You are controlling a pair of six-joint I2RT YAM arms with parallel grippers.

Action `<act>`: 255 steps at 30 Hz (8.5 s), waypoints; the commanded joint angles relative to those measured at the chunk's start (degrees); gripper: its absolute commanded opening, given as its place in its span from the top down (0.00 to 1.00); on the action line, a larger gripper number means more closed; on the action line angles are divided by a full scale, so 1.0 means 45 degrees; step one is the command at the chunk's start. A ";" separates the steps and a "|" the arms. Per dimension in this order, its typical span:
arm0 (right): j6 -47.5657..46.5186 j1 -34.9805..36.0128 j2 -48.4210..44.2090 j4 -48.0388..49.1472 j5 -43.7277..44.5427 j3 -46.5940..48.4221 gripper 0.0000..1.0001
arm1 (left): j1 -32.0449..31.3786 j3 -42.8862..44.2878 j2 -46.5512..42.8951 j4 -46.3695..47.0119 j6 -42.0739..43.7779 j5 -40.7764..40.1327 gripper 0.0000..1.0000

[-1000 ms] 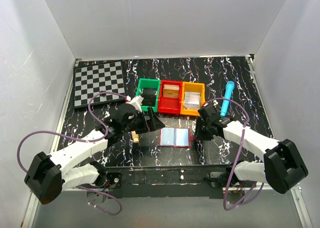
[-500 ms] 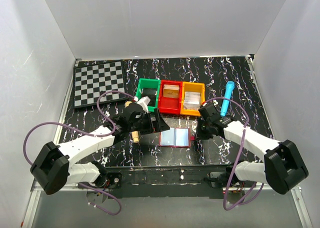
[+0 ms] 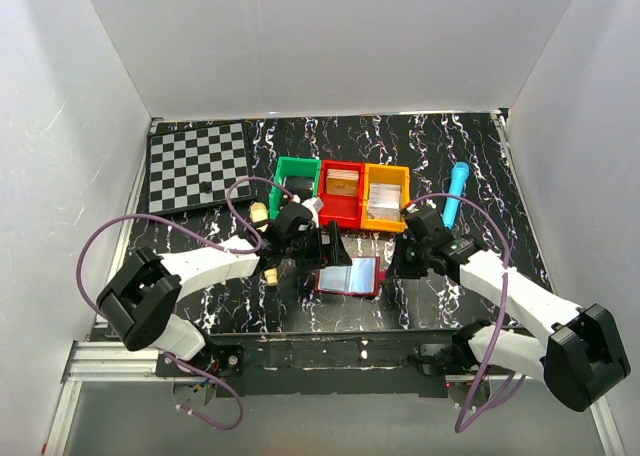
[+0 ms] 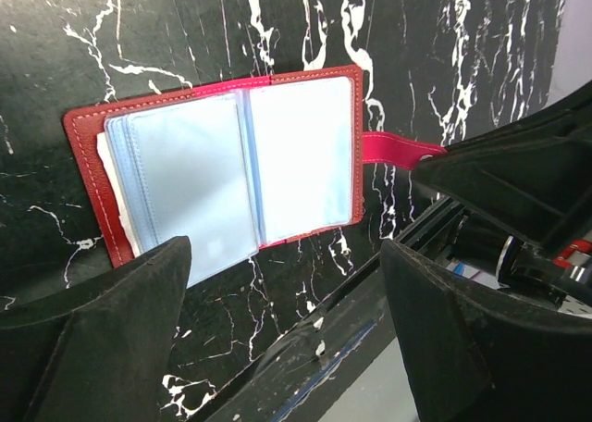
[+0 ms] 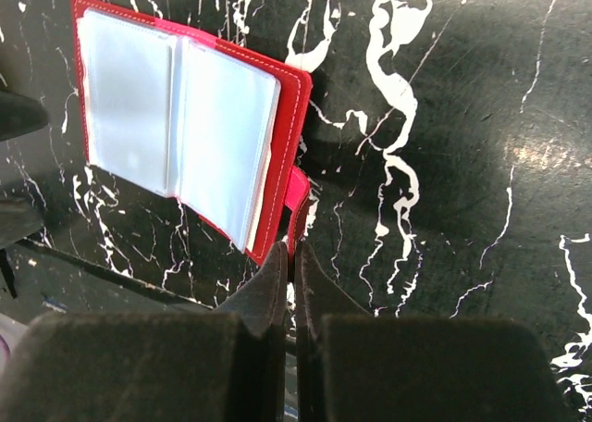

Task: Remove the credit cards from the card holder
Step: Remove the credit card from the card holder.

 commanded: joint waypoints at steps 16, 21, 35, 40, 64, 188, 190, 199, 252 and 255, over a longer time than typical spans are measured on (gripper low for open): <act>-0.0314 -0.0056 -0.0520 -0.0046 -0.0652 0.0222 0.99 | -0.0286 0.0295 0.0964 0.0098 0.0342 -0.0338 0.17; -0.0256 -0.0056 -0.0539 -0.0046 -0.0652 0.0124 0.99 | -0.0286 0.0275 0.1102 0.0118 0.0381 -0.0318 0.17; -0.0256 -0.0056 -0.0344 0.0071 -0.0691 0.0163 0.99 | -0.0286 0.0314 0.1824 0.0742 0.0732 0.0638 0.18; -0.0275 -0.0056 -0.0266 0.0110 -0.0730 0.0124 0.99 | -0.0325 0.0314 0.1942 0.1093 0.0850 0.1029 0.18; -0.0295 -0.0056 -0.0032 0.0227 -0.0847 0.0163 0.99 | -0.0735 0.0763 0.2097 0.1836 0.1650 0.2083 0.18; -0.0373 -0.0056 0.0437 0.0735 -0.1179 -0.0247 0.99 | -0.1575 0.1310 0.2703 0.1231 0.3213 0.2182 0.07; -0.0354 -0.0056 0.0457 0.0735 -0.1179 -0.0247 0.99 | -0.1614 0.1427 0.2859 0.1231 0.3291 0.2318 0.07; -0.0412 -0.0056 0.0398 0.0696 -0.1101 -0.0325 0.99 | -0.1887 0.2150 0.3485 0.0977 0.3662 0.2689 0.07; -0.0295 -0.0446 0.0105 0.1399 -0.1061 -0.1497 0.99 | -0.1790 -0.0371 -0.0307 0.0783 0.1534 -0.1197 0.02; -0.0314 -0.0447 0.0105 0.1380 -0.1081 -0.1478 0.99 | -0.1751 0.0098 0.0397 0.0547 0.1592 -0.0788 0.02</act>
